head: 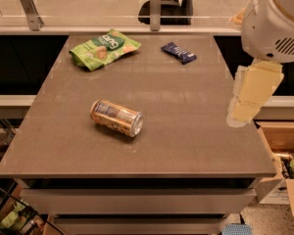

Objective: Place orange can upright

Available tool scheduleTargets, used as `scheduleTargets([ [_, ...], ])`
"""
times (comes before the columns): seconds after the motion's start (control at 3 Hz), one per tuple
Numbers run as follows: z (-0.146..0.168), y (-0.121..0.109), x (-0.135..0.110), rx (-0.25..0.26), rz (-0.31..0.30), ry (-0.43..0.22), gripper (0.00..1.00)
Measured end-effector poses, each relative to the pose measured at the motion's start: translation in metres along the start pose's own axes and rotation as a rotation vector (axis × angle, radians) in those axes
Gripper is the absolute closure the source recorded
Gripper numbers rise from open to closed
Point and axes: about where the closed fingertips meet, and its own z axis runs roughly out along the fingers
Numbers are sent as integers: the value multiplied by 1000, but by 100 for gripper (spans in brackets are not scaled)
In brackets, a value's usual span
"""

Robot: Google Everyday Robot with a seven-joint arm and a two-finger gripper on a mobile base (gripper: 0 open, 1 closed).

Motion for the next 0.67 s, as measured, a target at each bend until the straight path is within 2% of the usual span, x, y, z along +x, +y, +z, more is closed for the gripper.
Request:
scheduleTargets([
  [0.33, 1, -3, -22, -21, -52, -24, 0],
  [0.67, 11, -6, -45, -52, -73, -53, 0],
])
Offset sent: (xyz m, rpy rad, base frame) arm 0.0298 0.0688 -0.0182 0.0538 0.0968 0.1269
